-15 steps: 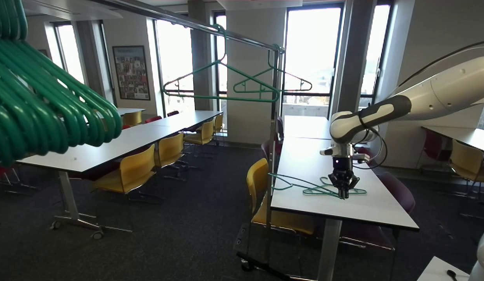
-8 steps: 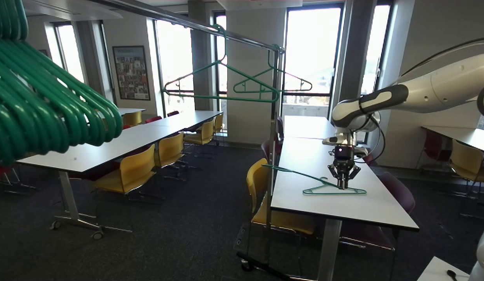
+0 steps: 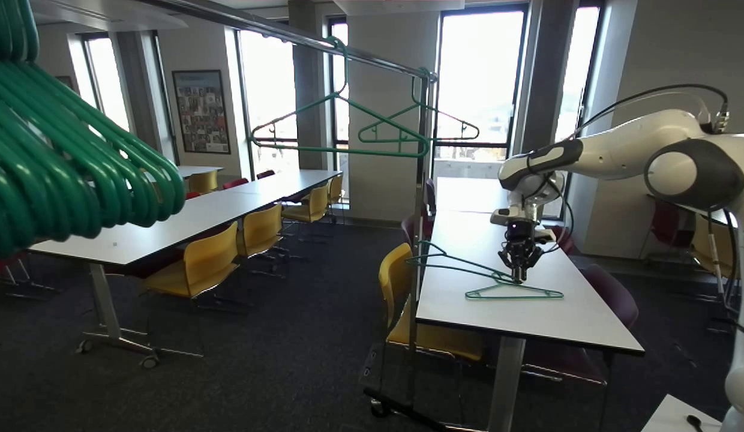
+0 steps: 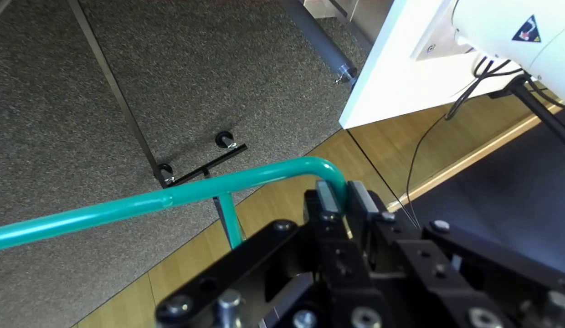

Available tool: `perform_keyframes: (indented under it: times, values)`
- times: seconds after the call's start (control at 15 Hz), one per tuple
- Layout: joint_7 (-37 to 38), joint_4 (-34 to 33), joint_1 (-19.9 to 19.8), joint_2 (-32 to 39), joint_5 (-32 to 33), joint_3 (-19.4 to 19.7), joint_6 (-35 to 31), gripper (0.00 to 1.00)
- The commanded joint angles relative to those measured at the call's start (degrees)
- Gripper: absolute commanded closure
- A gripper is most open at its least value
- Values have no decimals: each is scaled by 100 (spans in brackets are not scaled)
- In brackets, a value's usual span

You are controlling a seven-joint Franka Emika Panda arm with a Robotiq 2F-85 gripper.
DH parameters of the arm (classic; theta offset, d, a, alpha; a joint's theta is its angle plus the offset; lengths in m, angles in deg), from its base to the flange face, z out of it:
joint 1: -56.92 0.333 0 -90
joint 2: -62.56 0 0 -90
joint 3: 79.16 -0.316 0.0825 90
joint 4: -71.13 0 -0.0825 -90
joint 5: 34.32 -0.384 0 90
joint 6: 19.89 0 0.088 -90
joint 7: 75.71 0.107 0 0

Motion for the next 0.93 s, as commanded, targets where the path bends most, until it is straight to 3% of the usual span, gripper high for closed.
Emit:
perform_keyframes:
  times: [0.0, 0.6, 0.87]
  values:
    - [134, -926, -203, 607, -159, -244, 612, 97]
    - [365, -1867, -273, 830, -436, -586, 1279, 97]
    - [743, -2234, -337, 929, -810, -618, 1926, 97]
